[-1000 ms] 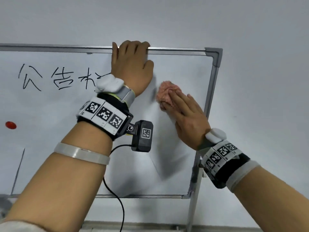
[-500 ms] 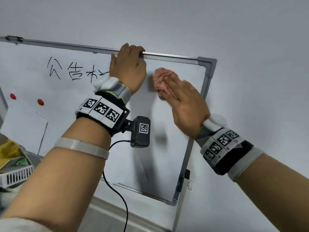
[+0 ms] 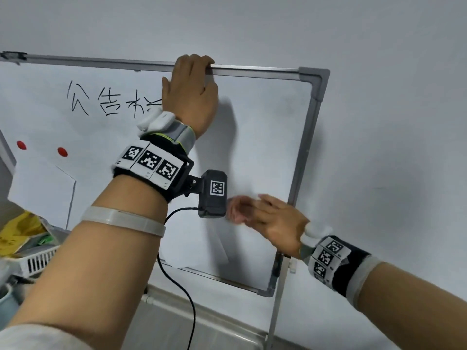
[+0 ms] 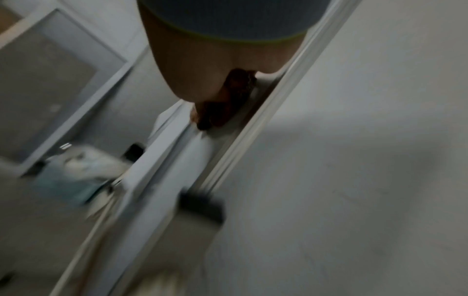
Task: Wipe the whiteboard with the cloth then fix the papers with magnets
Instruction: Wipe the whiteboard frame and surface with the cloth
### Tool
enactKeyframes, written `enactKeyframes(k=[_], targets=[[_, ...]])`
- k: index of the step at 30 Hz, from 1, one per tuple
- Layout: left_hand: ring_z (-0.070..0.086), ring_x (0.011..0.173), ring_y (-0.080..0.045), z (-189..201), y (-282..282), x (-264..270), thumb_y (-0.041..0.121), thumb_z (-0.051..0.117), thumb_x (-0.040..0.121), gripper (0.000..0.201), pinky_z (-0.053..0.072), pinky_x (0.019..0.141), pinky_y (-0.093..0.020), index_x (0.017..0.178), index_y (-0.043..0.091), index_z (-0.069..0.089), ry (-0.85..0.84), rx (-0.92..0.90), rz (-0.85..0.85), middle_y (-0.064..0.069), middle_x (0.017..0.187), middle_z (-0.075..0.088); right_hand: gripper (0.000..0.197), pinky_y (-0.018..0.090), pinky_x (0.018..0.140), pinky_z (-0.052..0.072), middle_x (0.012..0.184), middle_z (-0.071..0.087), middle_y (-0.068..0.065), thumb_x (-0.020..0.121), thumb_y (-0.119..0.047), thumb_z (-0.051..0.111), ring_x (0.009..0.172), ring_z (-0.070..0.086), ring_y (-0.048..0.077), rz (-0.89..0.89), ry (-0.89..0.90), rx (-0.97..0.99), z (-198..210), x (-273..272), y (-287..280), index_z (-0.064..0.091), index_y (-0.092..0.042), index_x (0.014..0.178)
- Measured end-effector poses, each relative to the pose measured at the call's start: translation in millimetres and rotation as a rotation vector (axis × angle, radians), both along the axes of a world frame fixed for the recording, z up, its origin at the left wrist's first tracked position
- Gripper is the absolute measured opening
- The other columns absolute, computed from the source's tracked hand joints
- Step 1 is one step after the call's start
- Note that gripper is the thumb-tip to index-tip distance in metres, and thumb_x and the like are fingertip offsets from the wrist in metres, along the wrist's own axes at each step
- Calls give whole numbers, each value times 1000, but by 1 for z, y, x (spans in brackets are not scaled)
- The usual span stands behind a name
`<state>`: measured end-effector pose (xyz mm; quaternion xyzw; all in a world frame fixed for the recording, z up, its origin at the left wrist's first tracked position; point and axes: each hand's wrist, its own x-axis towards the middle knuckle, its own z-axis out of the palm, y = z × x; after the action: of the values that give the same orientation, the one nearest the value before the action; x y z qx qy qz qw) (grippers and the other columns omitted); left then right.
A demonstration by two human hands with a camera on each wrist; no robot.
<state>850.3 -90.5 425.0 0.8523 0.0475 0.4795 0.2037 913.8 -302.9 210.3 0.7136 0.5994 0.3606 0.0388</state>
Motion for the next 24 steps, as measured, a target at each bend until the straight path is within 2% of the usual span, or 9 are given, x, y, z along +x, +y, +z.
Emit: enactKeyframes(k=[3, 6, 10, 12, 14, 16, 19, 22, 24], targets=[[41, 135, -21, -1, -3, 3, 19, 36, 83, 54, 28, 112, -50, 134, 16, 51, -1, 22, 11, -5, 136, 50, 50, 43, 121, 20, 153, 48, 8, 90, 1, 41, 146, 38, 27, -112, -29, 281, 81, 1, 7, 64, -19, 130], [39, 137, -20, -2, -4, 5, 18, 35, 85, 52, 25, 114, -51, 135, 16, 50, -10, 49, 24, -4, 137, 50, 62, 45, 122, 23, 156, 41, 12, 82, 11, 50, 148, 32, 30, -196, -4, 492, 102, 0, 11, 57, -15, 138], [38, 138, -19, -4, 9, 7, 18, 36, 87, 51, 20, 114, -50, 136, 17, 50, -6, 65, 6, -3, 139, 48, 45, 32, 124, 19, 158, 40, 6, 108, -17, 24, 147, 33, 23, -140, 133, 276, 20, -16, 24, 46, -13, 146], [37, 138, -18, -6, 13, 7, 18, 37, 88, 52, 18, 115, -51, 138, 18, 48, -2, 86, -15, -2, 141, 47, 41, 25, 124, 19, 156, 44, 1, 108, -23, 33, 144, 37, 17, -123, 237, 82, -38, -17, 18, 46, -16, 146], [36, 139, -18, -7, 14, 5, 18, 38, 87, 54, 16, 116, -53, 141, 18, 46, 4, 107, -39, -2, 143, 45, 38, 35, 121, 31, 148, 53, 1, 101, -14, 44, 143, 43, 19, -120, 184, -114, -89, -18, 7, 59, -13, 135], [31, 144, -18, -9, 13, 3, 18, 38, 86, 59, 14, 117, -55, 145, 18, 42, 9, 116, -50, -1, 148, 42, 35, 36, 119, 30, 139, 63, -1, 95, -9, 47, 137, 51, 19, -100, 74, -206, -109, -19, 0, 70, -13, 121], [12, 154, -20, -11, 15, -1, 22, 35, 88, 65, 7, 121, -56, 154, 20, 32, 68, 117, -49, 1, 161, 29, 34, 35, 105, 44, 126, 68, -7, 95, -10, 42, 125, 60, 16, -47, 132, -147, -67, -22, 9, 72, -19, 109], [8, 156, -20, -10, 20, -6, 28, 34, 91, 65, 3, 123, -53, 156, 20, 28, 142, 101, -74, 1, 165, 23, 38, 41, 104, 48, 136, 62, -5, 98, -15, 40, 130, 54, 16, -29, 215, 133, 2, -18, 34, 65, -21, 125], [11, 155, -20, -3, 24, -14, 30, 31, 90, 66, 4, 124, -53, 155, 20, 31, 174, 83, -99, 1, 164, 26, 43, 43, 102, 44, 142, 59, 0, 91, -10, 46, 131, 48, 25, -106, 70, 298, 56, -13, 50, 66, -22, 126]])
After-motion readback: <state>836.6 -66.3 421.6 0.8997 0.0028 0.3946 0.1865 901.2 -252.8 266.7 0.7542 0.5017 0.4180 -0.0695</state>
